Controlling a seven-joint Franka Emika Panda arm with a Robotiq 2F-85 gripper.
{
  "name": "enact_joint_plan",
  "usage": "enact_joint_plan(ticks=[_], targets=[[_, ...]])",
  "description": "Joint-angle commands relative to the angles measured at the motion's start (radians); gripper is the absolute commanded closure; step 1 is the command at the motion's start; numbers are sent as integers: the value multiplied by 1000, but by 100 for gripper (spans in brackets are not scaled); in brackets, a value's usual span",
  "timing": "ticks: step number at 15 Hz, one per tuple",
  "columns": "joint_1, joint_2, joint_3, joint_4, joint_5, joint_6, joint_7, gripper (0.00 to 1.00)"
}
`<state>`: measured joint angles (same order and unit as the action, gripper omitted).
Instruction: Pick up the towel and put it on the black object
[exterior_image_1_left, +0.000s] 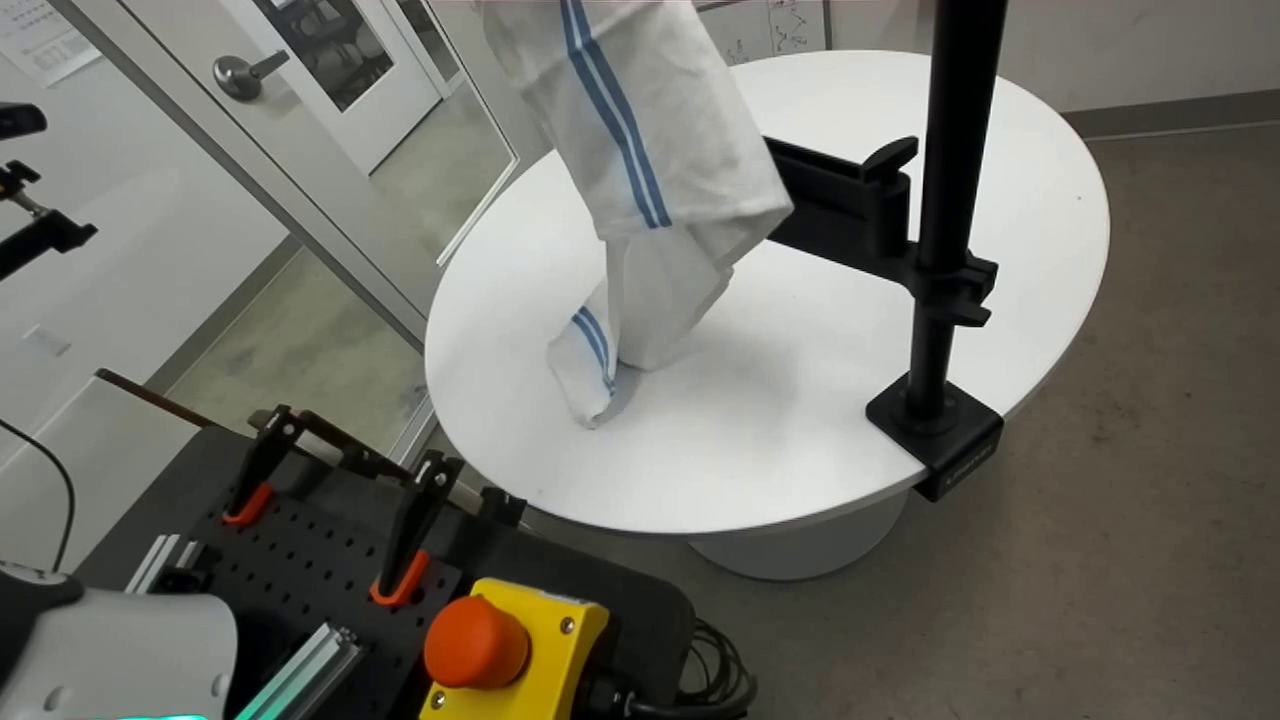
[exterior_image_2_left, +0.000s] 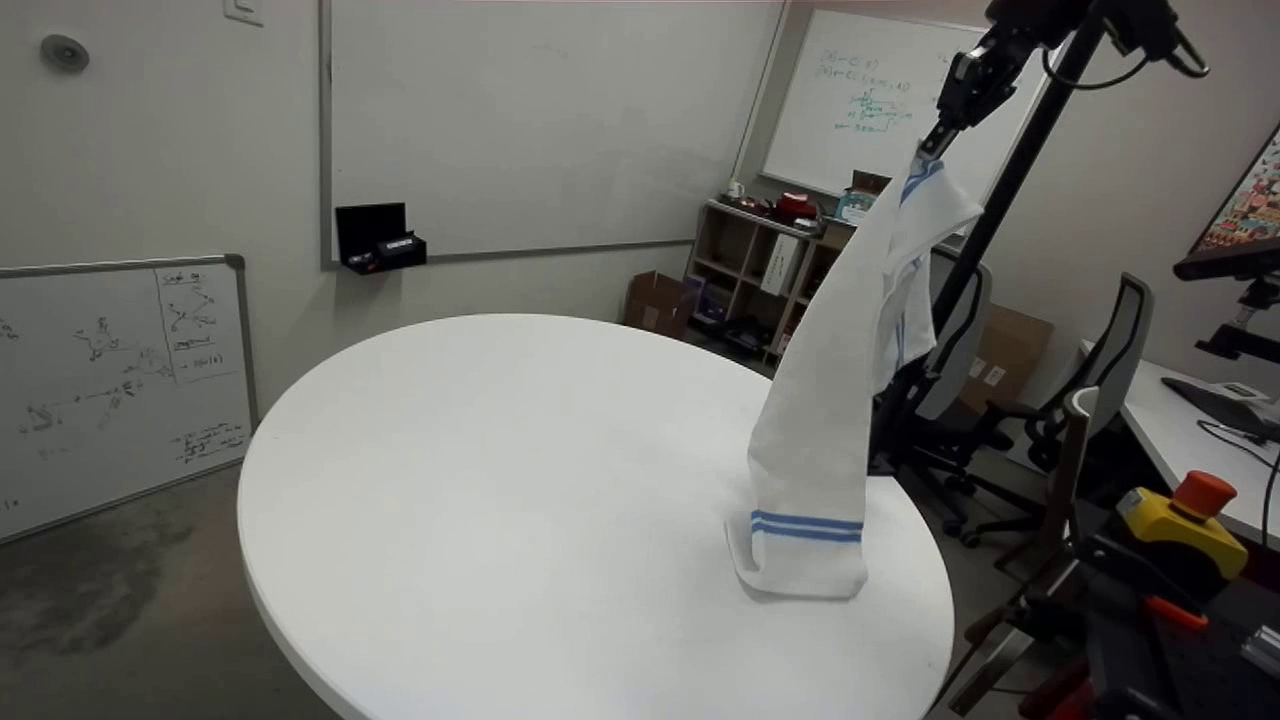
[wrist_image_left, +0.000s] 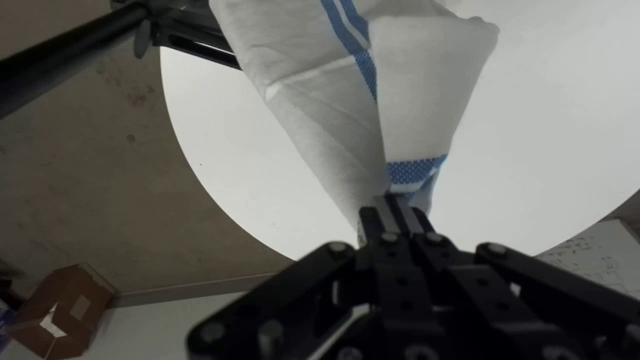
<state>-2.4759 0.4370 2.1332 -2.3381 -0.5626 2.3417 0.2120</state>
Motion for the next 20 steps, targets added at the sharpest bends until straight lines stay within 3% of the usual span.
enact_joint_plan(ticks=[1,5,9,13,19,20], targets=[[1,91,52,108,-15,-184,92,100],[12,78,50,220,22,-273,129,100],[68,-20,-34,277,24,-235,186,100],[187,-151,-194,316,59,-179,237,100],[455,-310,-508,377,212,-156,248,100],[500,-322,-556,375,219,-158,258,73]])
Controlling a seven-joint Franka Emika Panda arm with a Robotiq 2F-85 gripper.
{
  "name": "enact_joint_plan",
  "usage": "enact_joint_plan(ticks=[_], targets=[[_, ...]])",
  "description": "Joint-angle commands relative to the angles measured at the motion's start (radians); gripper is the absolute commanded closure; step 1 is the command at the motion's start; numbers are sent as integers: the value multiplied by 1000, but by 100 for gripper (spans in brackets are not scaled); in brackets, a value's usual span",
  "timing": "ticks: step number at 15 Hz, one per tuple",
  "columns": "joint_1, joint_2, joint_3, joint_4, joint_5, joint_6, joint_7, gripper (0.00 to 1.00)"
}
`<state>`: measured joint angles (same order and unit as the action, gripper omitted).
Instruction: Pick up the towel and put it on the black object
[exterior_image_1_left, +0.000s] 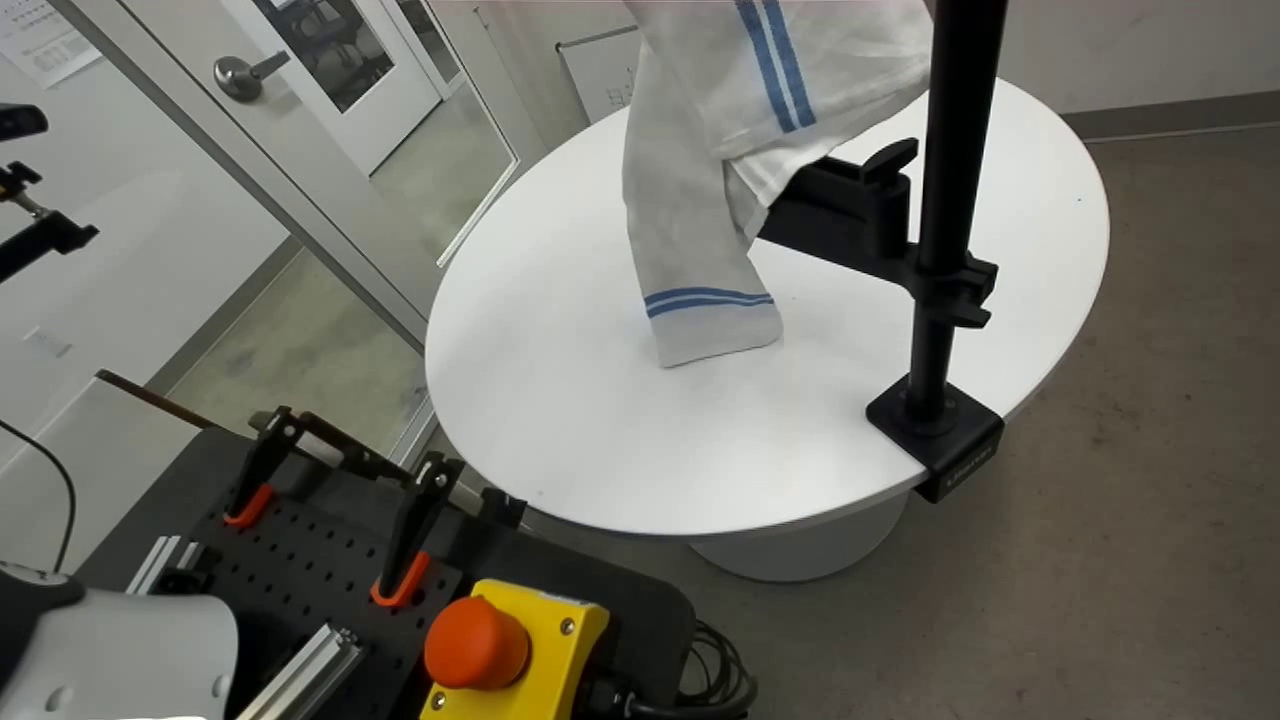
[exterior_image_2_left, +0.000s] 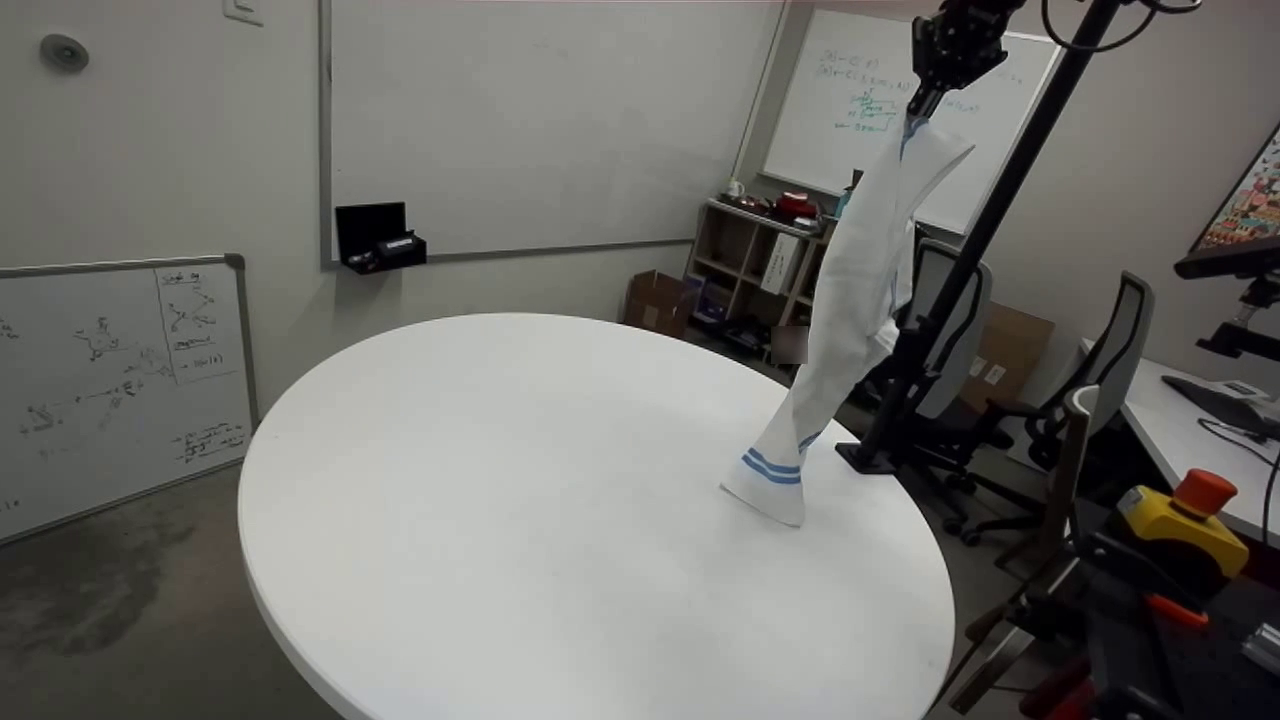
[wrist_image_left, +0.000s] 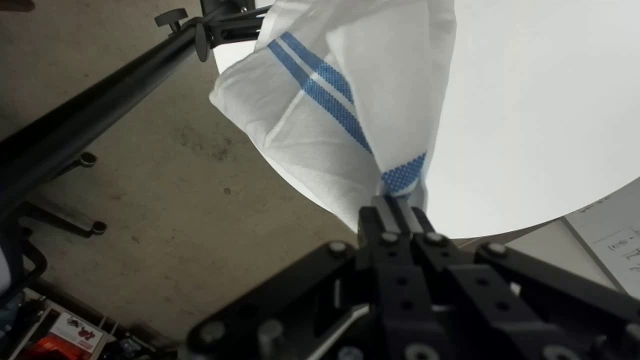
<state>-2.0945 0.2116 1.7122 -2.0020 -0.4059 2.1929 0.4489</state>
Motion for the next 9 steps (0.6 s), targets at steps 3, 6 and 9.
enact_joint_plan(ticks=[3,6,9], targets=[[262,-93,-269,26,19,-29,77,59],[413,-48,-391,18,-77,-53,157,38],[543,28,-471,38,-231,-104,255,15]])
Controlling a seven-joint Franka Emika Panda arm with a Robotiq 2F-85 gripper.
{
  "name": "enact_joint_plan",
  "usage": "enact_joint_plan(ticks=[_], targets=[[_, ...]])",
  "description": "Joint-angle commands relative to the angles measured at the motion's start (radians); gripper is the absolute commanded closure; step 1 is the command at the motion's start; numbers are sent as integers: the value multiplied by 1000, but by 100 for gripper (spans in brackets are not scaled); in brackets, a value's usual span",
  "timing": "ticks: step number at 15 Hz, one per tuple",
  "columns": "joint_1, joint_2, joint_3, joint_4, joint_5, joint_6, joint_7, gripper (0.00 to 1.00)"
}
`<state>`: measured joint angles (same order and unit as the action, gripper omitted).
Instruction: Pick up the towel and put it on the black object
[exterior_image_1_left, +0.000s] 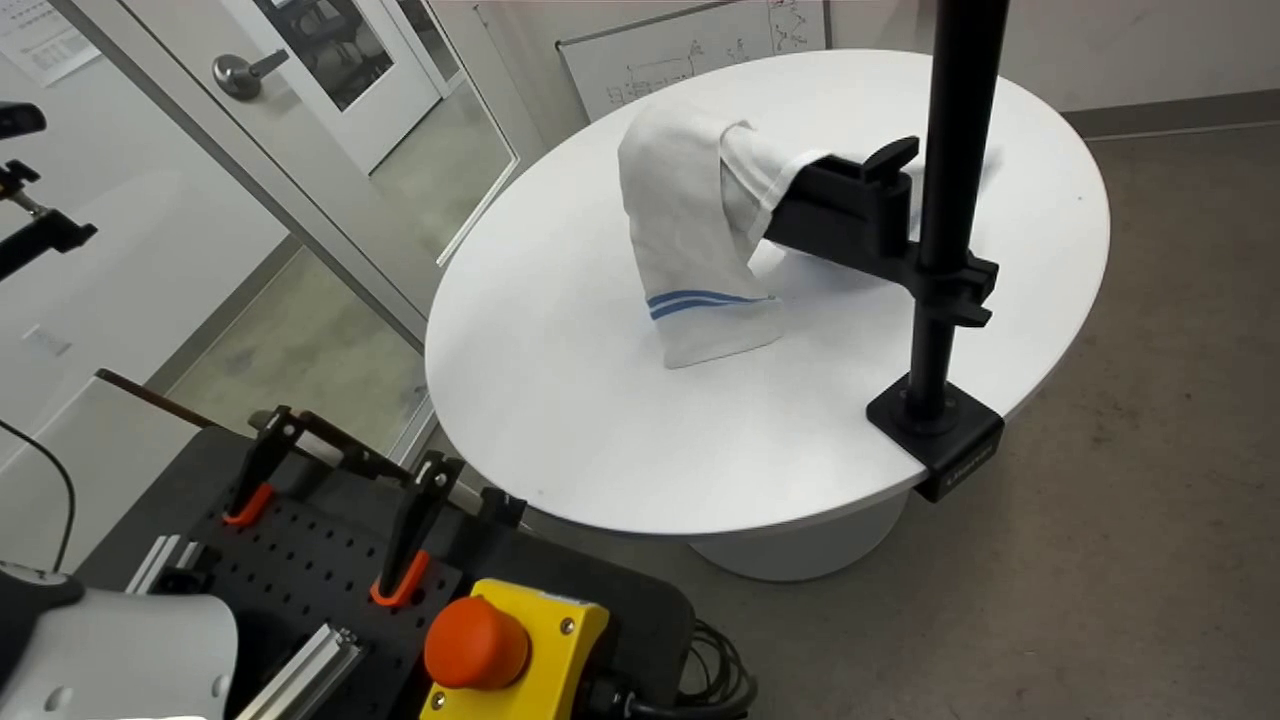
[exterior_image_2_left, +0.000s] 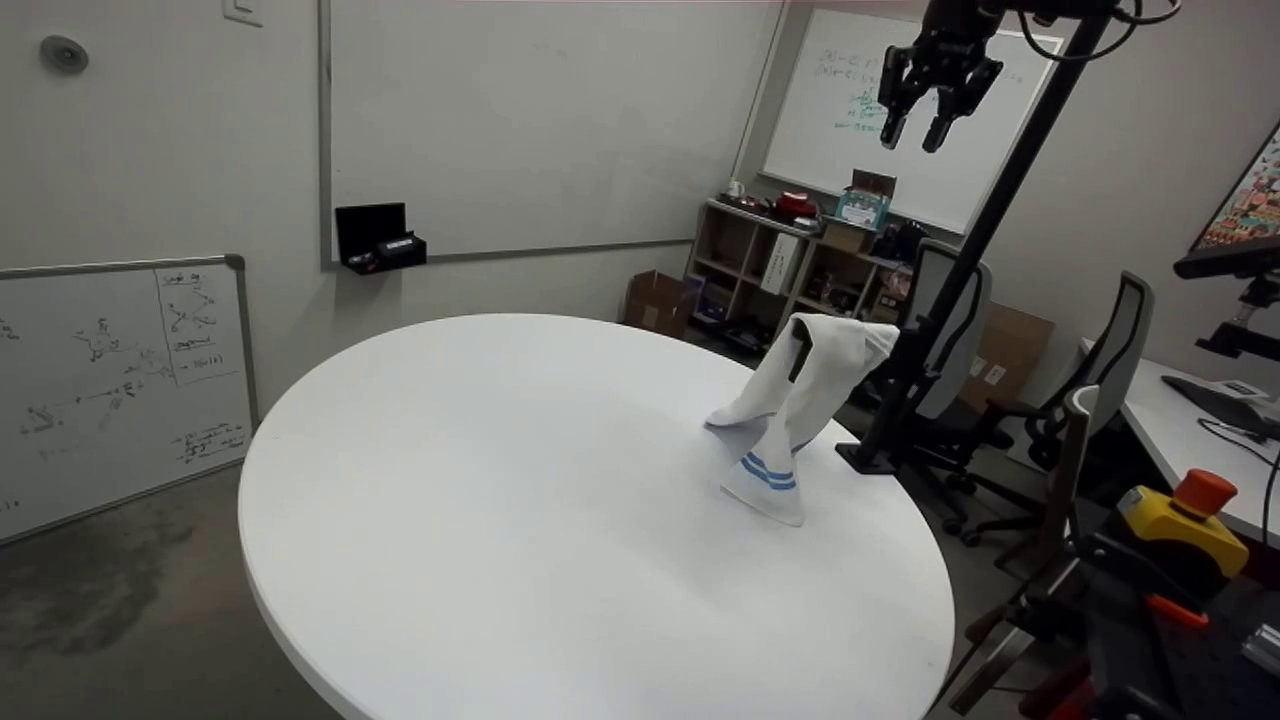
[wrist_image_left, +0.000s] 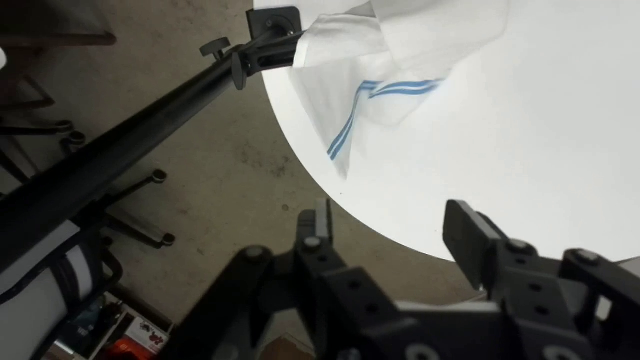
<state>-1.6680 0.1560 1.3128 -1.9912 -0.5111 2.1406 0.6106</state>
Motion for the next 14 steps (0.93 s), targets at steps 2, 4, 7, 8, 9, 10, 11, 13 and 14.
enact_joint_plan(ticks=[2,4,7,8,9,10,11,13,14], targets=[[184,147,-112,44,-179,-78,99,2],[350,109,-296,43,-71,-41,-13,0],[551,140,-509,69,53,-39,-168,0],[621,134,-590,69,97,-29,-216,0],[693,124,-670,67,142,-26,-265,0],[763,110,-750,63,184,-23,-308,0],[833,104,-830,63,223,-26,-350,0],[973,81,-985,57,300,-50,-434,0],[1045,93,-1064,56,292,-16,-393,0]])
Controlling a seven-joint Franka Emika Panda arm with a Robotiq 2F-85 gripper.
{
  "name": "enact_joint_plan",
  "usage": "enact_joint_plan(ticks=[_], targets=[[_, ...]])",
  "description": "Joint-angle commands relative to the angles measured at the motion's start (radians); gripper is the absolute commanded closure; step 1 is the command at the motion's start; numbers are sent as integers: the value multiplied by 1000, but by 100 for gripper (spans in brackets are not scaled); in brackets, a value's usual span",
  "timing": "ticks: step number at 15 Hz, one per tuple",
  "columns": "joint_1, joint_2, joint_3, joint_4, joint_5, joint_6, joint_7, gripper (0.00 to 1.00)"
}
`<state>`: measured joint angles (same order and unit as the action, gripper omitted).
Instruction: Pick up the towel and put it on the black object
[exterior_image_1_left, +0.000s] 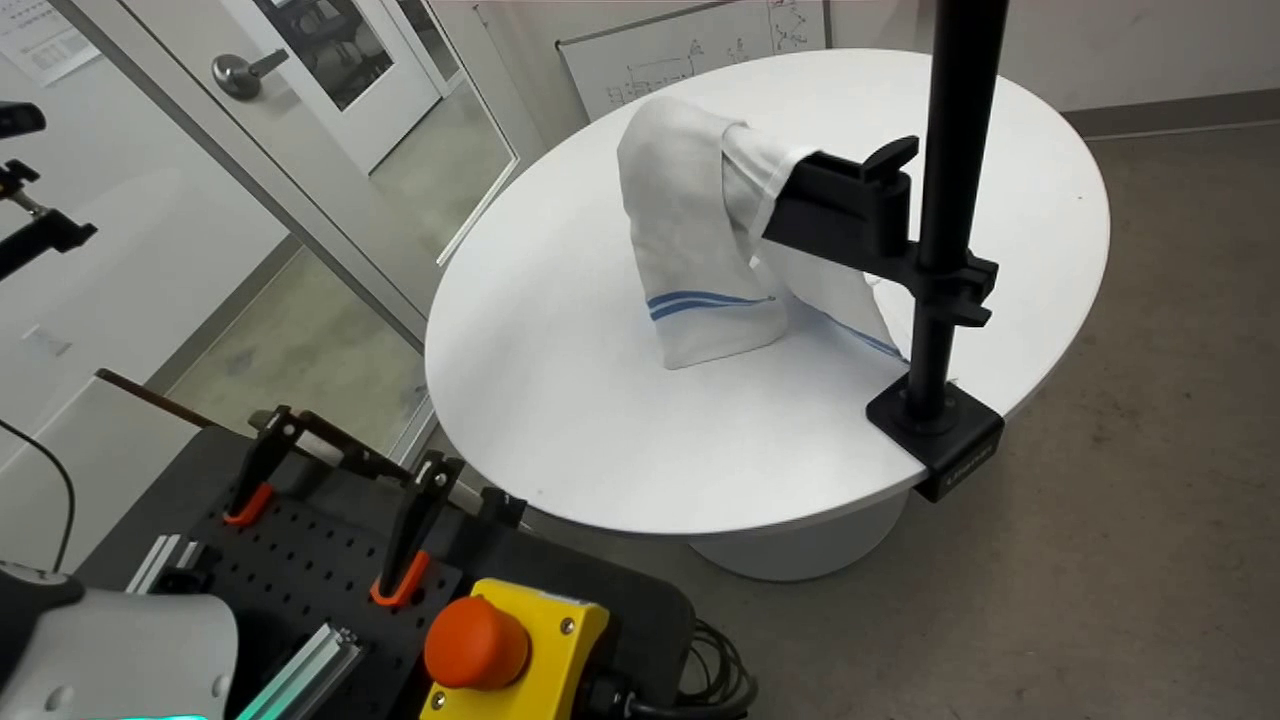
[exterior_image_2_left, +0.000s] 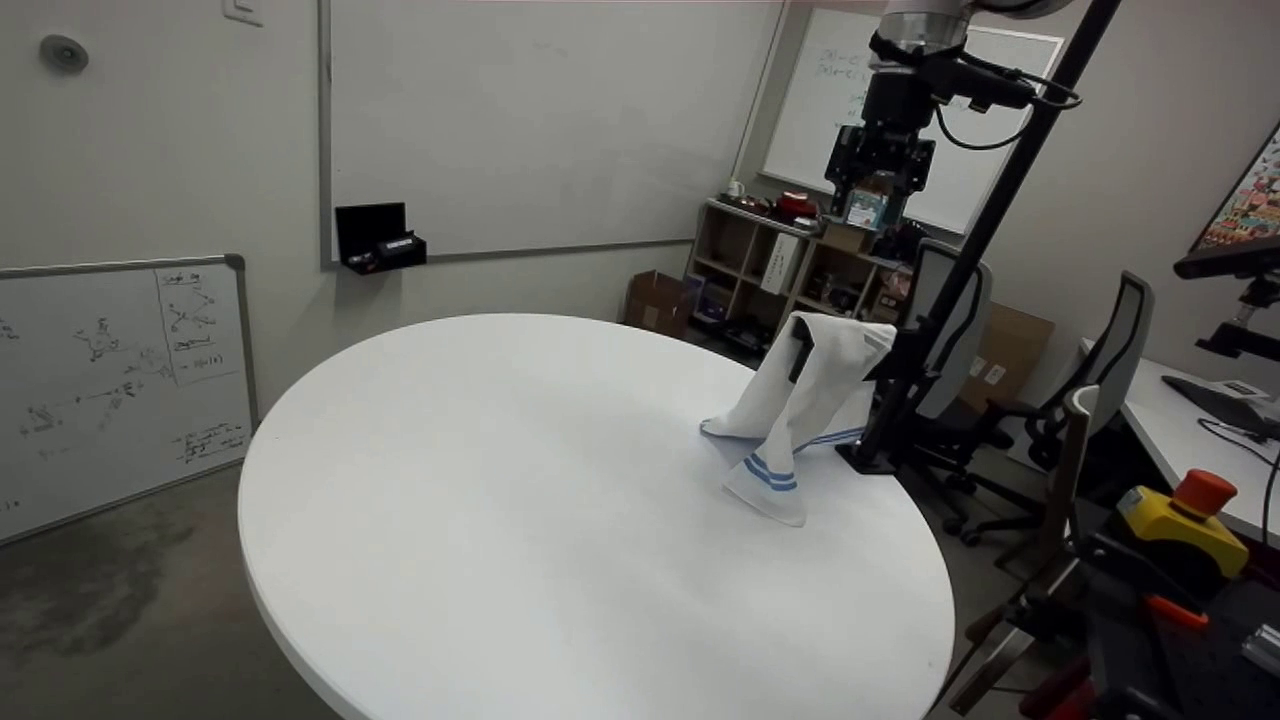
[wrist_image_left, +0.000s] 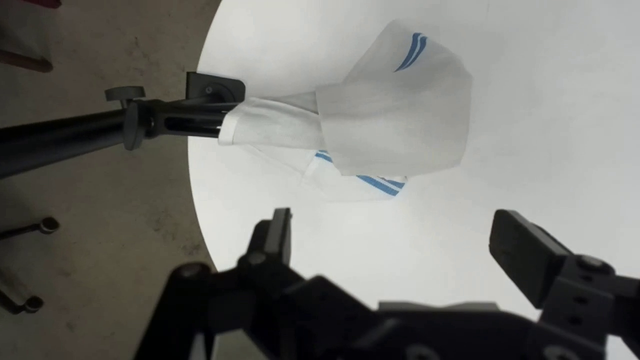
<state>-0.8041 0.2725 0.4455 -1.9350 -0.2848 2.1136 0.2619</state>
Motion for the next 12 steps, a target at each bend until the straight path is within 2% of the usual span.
enact_joint_plan(ticks=[1,3,10,12], targets=[[223,-25,-242,0,85,6,-71,0],[254,-32,-274,1,96,3,-89,0],[258,-35,-277,-1,96,4,-90,0],[331,3,-353,43,117,-60,-127,0]])
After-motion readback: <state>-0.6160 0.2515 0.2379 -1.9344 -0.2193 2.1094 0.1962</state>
